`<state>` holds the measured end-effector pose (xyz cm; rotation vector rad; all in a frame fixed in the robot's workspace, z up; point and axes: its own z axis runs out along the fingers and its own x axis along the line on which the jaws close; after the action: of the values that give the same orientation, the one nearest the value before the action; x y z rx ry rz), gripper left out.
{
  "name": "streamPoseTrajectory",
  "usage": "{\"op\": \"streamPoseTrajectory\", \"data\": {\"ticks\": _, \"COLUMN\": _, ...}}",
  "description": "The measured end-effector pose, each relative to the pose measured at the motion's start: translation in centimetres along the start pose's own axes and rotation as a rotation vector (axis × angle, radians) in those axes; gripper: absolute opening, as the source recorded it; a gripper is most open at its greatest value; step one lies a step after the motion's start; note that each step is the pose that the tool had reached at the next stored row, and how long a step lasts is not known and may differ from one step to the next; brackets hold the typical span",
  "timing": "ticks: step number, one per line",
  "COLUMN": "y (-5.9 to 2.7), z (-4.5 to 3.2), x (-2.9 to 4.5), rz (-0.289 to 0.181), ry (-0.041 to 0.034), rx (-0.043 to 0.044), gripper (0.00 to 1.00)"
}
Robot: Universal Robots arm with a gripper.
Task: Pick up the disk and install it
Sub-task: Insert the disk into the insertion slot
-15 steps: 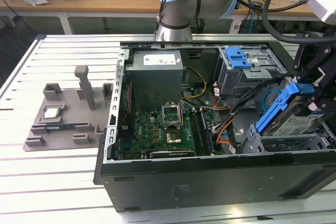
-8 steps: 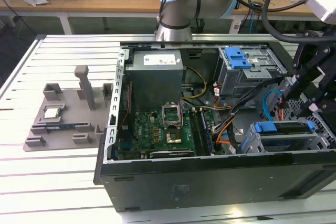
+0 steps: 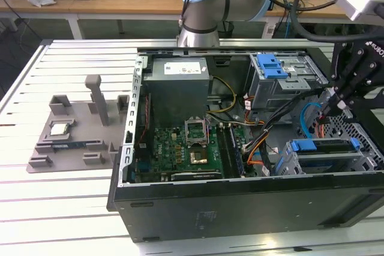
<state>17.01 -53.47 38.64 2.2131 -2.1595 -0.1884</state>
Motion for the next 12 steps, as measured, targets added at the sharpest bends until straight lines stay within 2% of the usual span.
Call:
{"op": "streamPoseTrajectory", "data": {"ticks": 5, "y": -2.62, "z": 0.37, "x": 0.05, "rz": 0.000, "ry": 0.0037, "rx": -0.0052, "gripper": 0.11}}
{"op": "streamPoseTrajectory", "data": {"ticks": 8, "y": -2.69, "z": 0.36, "x": 0.05, "rz": 0.001, "ry": 0.0037, "rx": -0.0054, "gripper": 0.11}}
{"op": "streamPoseTrajectory", "data": {"ticks": 9, "y": -2.68, "z": 0.36, "x": 0.06, "rz": 0.001, "ry": 0.0038, "rx": -0.0001, "gripper": 0.11}}
{"op": "streamPoseTrajectory", "data": {"ticks": 10, "y": -2.68, "z": 0.37, "x": 0.06, "rz": -0.001, "ry": 0.0045, "rx": 0.0271, "gripper": 0.11}}
{"op": "streamPoseTrajectory", "data": {"ticks": 12, "y": -2.67, "z": 0.37, "x": 0.06, "rz": -0.003, "ry": 0.0054, "rx": 0.0583, "gripper": 0.11}}
